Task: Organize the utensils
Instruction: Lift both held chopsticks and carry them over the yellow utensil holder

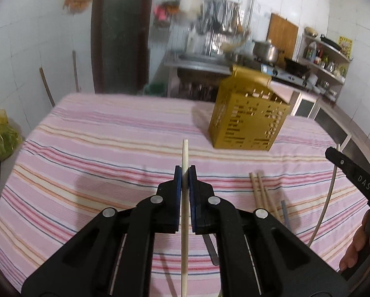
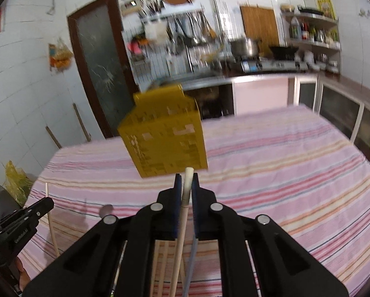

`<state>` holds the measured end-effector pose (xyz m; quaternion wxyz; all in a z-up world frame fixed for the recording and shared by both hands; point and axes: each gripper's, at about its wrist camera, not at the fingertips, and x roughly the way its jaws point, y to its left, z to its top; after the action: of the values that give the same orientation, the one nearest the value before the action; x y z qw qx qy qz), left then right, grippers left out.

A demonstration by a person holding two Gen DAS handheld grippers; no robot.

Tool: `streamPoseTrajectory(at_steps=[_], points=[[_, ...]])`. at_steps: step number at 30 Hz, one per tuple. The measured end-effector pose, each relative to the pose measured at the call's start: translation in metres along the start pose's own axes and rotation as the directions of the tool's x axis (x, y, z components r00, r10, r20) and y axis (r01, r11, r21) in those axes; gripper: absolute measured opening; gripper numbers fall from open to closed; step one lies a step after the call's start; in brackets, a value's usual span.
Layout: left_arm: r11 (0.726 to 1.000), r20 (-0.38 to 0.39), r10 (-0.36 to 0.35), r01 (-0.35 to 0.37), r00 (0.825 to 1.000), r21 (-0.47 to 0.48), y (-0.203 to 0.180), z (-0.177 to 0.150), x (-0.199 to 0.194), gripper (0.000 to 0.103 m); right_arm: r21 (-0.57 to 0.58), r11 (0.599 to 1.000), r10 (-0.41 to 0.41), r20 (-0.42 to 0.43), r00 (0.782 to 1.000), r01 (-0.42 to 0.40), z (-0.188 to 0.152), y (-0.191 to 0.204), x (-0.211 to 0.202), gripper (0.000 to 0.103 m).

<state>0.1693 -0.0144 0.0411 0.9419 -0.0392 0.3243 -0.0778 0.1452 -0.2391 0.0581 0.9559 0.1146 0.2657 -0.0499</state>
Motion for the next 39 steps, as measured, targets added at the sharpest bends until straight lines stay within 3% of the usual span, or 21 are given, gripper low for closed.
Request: streamPoseTrajectory(at_steps=[10,28,32,39], points=[[1.000,0.199,-0.007,0.004,0.980,0.016,-0.008,-0.002,-0.055,0.004,-0.097,0.995,0.016,0.204,0.979,0.004,0.015,0.018,-0.050,0.006],[0.998,0.295,-0.062,0.052,0.953,0.039,-0.027,0.039,-0.063,0.004,-0.083,0.996,0.052,0.237,0.970,-0.033,0.049,0.008,-0.047,0.006],[0.993,0.349,-0.113,0.099,0.930,0.059,-0.041,0.075,-0.070,0.004,-0.083,0.996,0.055,0.296,0.954,-0.031,0.082,0.007,-0.053,0.006],[0.978,0.475,-0.206,0.185,0.855,0.091,-0.071,0.159,-0.063,0.004,-0.077,0.997,0.045,0.385,0.922,-0.016,0.155,0.005,-0.043,0.006]])
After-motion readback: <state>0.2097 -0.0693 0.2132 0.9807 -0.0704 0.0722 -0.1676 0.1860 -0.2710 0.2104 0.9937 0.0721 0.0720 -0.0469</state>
